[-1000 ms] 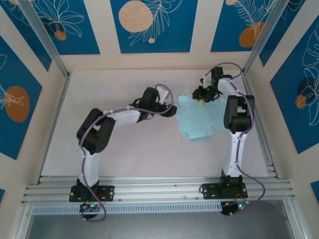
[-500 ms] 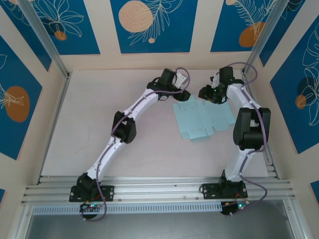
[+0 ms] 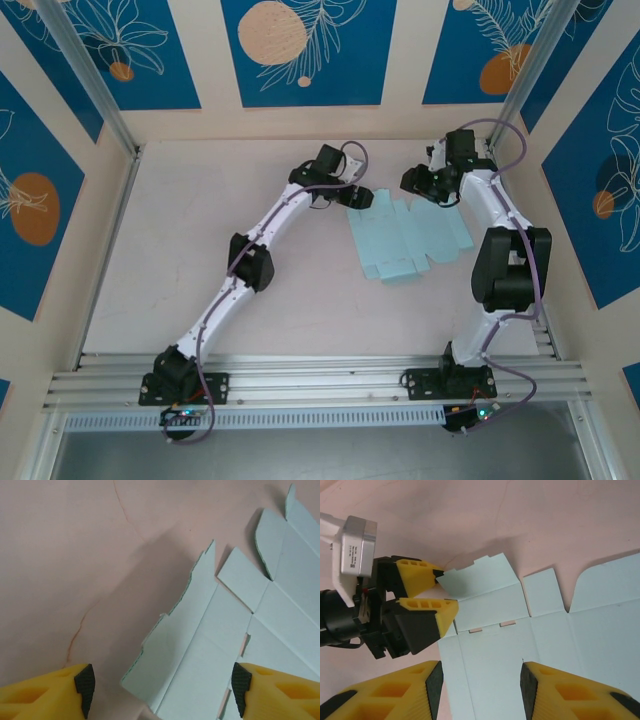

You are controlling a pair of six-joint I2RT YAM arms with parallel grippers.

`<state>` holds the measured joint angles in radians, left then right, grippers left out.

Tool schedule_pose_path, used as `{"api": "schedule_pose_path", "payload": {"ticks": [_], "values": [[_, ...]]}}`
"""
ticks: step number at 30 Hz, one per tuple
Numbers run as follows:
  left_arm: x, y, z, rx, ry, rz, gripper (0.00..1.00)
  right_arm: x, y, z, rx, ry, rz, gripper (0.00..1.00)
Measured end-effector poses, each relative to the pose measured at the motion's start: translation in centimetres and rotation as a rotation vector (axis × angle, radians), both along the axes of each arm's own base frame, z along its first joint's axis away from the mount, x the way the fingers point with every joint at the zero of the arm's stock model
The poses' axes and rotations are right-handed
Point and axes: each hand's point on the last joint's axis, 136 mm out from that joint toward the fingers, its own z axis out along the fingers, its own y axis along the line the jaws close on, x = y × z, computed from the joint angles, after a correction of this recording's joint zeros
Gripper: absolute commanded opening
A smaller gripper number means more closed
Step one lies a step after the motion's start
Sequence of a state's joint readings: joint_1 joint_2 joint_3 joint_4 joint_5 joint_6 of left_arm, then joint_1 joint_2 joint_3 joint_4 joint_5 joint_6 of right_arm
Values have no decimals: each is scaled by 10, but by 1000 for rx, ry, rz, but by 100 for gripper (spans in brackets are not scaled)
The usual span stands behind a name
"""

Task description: Fold the paper box

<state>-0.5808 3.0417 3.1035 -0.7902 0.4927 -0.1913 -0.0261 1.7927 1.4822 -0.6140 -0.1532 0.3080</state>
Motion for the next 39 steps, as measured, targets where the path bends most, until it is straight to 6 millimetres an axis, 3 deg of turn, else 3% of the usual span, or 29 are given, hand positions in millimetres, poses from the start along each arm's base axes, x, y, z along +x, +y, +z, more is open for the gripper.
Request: {"api": "schedule_pose_path", "payload": {"ticks": [5,11,12,20,22,25,30,33,36,39], "values": [[-2,-14,2,-78,47,11,55,-2,1,-1,9,5,-1,47],[-4,-24,-2,-113,70,24,4,-6,2,2,9,1,2,47],[-5,-25,-2,-117,74,21,0,-8,3,4,9,-1,2,47],[-5,-19,15,-94,-42,-74,0,-19,8,28,9,-68,45,53],[-9,-12,30,-59,-92,-127,0,-24,13,33,2,-91,78,55],[-17,5,73,-27,-200,-225,0,-31,26,47,-12,-144,147,58],[-37,51,178,-30,-415,-375,0,-39,64,78,-44,-301,327,66],[-52,83,229,-49,-523,-445,0,-42,88,89,-38,-386,448,71],[-68,108,258,-47,-600,-504,0,-46,106,98,-21,-452,547,71],[-82,126,266,-10,-639,-558,0,-48,123,116,-16,-528,632,73]]}}
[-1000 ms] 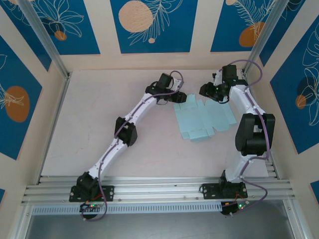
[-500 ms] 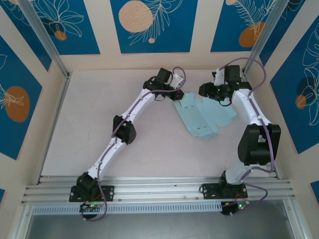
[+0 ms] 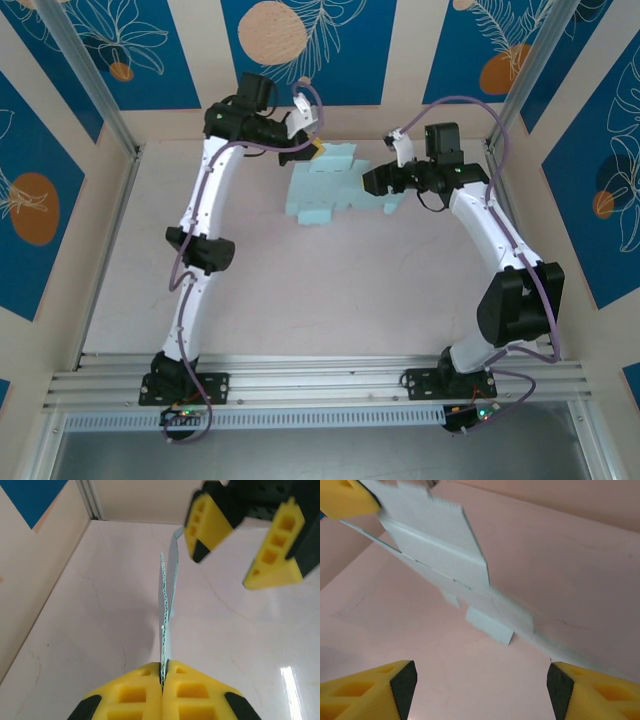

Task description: Fold the paper box

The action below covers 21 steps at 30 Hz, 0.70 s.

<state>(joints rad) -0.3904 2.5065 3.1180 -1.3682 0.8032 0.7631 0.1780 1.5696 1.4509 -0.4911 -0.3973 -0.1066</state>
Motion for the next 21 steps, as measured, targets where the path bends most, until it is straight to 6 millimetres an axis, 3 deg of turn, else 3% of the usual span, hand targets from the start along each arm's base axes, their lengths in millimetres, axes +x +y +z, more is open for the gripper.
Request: {"api": "schedule_pose_path", "payload": {"ticks": [6,10,14,21], "values": [[-25,6,-7,66,-12,-78,0,-7,33,54,-2,-201,157,75],[-33,7,-7,71,-8,-104,0,-17,50,73,-11,-279,246,75],[-39,8,-2,62,-13,-123,0,-19,65,72,-42,-293,311,71],[-54,9,9,41,-25,-171,0,-17,75,39,-81,-207,362,66]]}}
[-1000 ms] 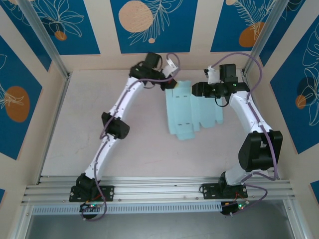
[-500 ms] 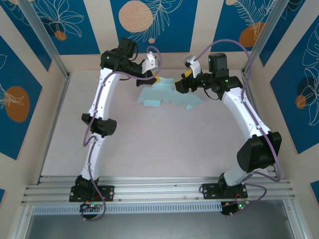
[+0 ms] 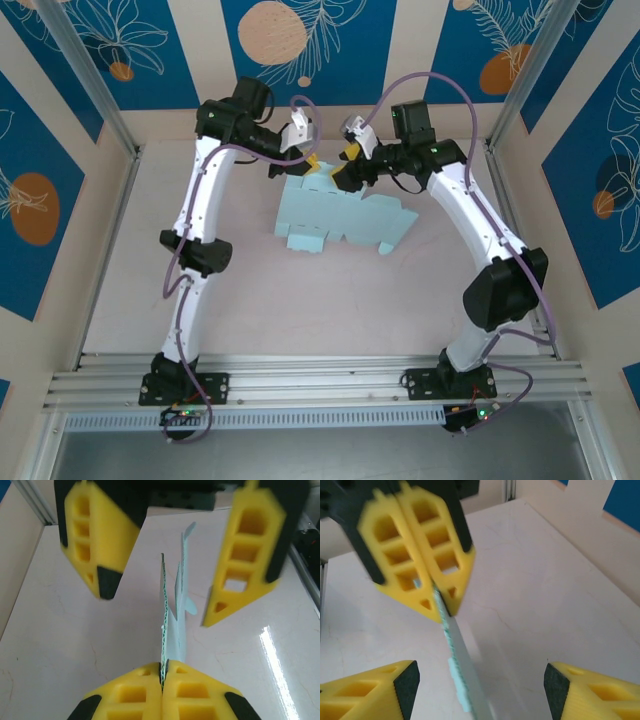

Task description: Fold the paper box

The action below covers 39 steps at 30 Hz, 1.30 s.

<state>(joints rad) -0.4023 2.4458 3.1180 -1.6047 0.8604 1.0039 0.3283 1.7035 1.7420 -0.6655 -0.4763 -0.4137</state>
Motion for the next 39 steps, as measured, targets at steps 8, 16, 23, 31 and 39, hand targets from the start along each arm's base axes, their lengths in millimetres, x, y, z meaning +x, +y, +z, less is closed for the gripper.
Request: {"api": "schedule_pose_path", "payload": {"ticks": [8,16,23,31,39], "values": [[-6,0,7,-16,-20,-21,0,-5,6,-9,-5,52,54,7],[0,8,8,11,-5,38,100,-12,8,-13,21,79,72,0],[11,50,38,-45,-24,126,100,-24,-3,-12,85,97,59,0],[42,80,38,-32,68,344,100,-21,-12,9,145,39,27,0],[106,84,26,-17,71,619,100,7,-41,19,224,40,-63,0]]}}
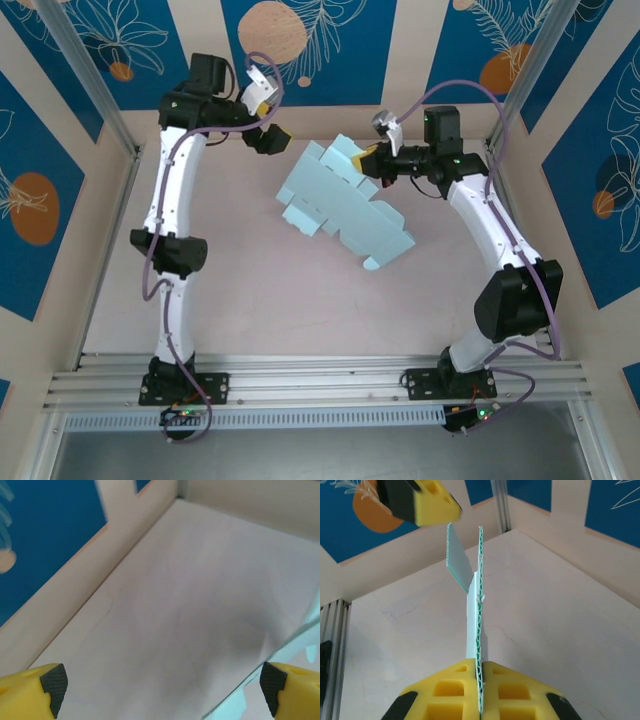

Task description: Fold the paper box

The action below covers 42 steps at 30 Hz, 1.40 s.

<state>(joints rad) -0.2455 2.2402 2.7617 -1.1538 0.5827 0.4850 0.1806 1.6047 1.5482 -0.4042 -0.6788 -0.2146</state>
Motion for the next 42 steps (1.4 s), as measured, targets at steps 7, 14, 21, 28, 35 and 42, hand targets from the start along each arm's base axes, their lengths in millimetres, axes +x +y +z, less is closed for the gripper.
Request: {"api": "schedule_pose_path", "payload": {"ticks": [7,14,21,28,35,42], "values": [[10,31,-26,59,-65,243,100,14,0,1,69,31,12,0],[-74,2,-42,40,-293,54,100,14,6,14,150,30,55,0],[-113,-4,-63,-85,-434,-4,100,-4,13,16,203,64,162,0],[-109,-4,-43,-184,-482,-8,90,-30,24,16,206,86,236,0],[-118,-10,-65,-180,-387,-108,62,-51,35,22,208,68,273,0],[-120,-9,-81,-145,-340,-131,24,-50,37,19,215,90,267,0]]}}
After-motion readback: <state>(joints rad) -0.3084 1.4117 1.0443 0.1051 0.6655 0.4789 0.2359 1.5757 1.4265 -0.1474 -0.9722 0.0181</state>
